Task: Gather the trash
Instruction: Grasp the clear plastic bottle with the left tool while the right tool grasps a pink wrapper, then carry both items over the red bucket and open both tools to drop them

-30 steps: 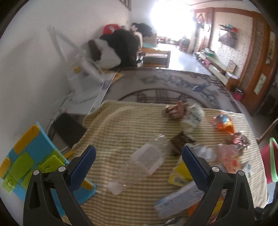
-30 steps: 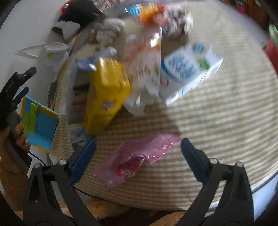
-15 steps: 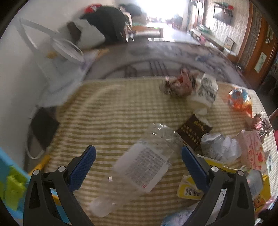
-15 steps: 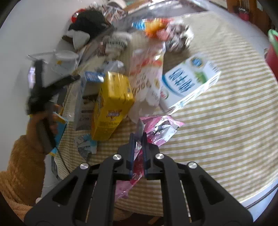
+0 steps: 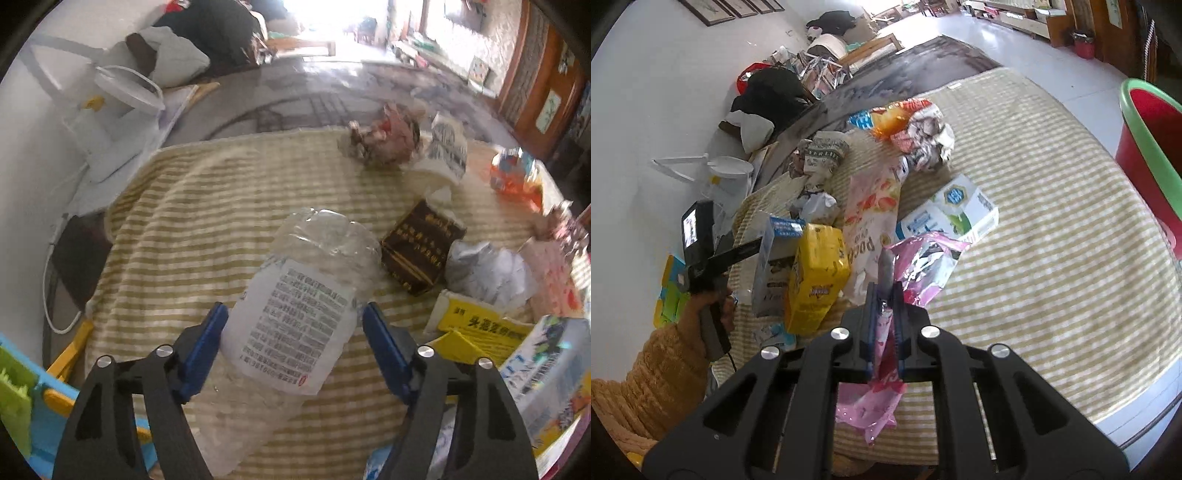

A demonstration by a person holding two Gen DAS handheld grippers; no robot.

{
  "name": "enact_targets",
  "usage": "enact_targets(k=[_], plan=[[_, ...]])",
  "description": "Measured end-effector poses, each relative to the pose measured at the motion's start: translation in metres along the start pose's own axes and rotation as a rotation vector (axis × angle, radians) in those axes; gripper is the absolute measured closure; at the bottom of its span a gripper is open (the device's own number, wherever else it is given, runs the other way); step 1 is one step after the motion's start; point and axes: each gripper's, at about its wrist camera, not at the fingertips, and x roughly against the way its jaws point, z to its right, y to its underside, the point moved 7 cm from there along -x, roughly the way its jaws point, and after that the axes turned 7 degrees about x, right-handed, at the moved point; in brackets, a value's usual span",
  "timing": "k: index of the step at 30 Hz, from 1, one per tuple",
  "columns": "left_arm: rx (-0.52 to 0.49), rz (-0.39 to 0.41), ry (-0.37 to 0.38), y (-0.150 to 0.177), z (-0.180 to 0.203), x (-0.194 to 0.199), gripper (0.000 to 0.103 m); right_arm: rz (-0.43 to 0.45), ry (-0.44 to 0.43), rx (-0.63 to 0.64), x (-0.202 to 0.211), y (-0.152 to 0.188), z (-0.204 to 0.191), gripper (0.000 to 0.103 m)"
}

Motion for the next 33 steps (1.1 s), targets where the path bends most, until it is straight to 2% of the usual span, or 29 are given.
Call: enact_targets(k=[4,8,15,19,24,28,29,30,32,33], plan=[[0.067,0.064,0.029,-0.007,-0.008,0.03,0.038,0.04,0.013,0.041,0.012,-0.013,0.003,0.094],[0.102,0.142,0.055,-0.009,0.001,0.071,0.039,0.089,0.011,0.064,0.023,-0.034,0.014,0.094],[0.096,0.252,0.097,-0.002,0.058,0.138,0.039,0.144,0.011,0.115,0.049,-0.066,0.058,0.094],[0.076,0.281,0.167,0.004,0.124,0.169,0.039,0.199,0.072,0.131,0.082,-0.08,0.106,0.094],[0.022,0.283,0.296,0.015,0.218,0.189,0.039,0.284,0.226,0.077,0.128,-0.101,0.196,0.094],[-0.067,0.259,0.426,0.029,0.307,0.2,0.039,0.273,0.336,0.05,0.139,-0.105,0.252,0.093],[-0.088,0.251,0.454,0.033,0.326,0.201,0.039,0.268,0.352,0.042,0.141,-0.105,0.261,0.085],[-0.119,0.238,0.494,0.038,0.353,0.203,0.039,0.27,0.366,0.029,0.144,-0.103,0.269,0.063],[-0.16,0.215,0.548,0.045,0.387,0.203,0.039,0.323,0.391,-0.007,0.16,-0.097,0.283,0.038],[-0.191,0.193,0.584,0.049,0.411,0.203,0.039,0.341,0.4,-0.016,0.167,-0.094,0.287,0.036]])
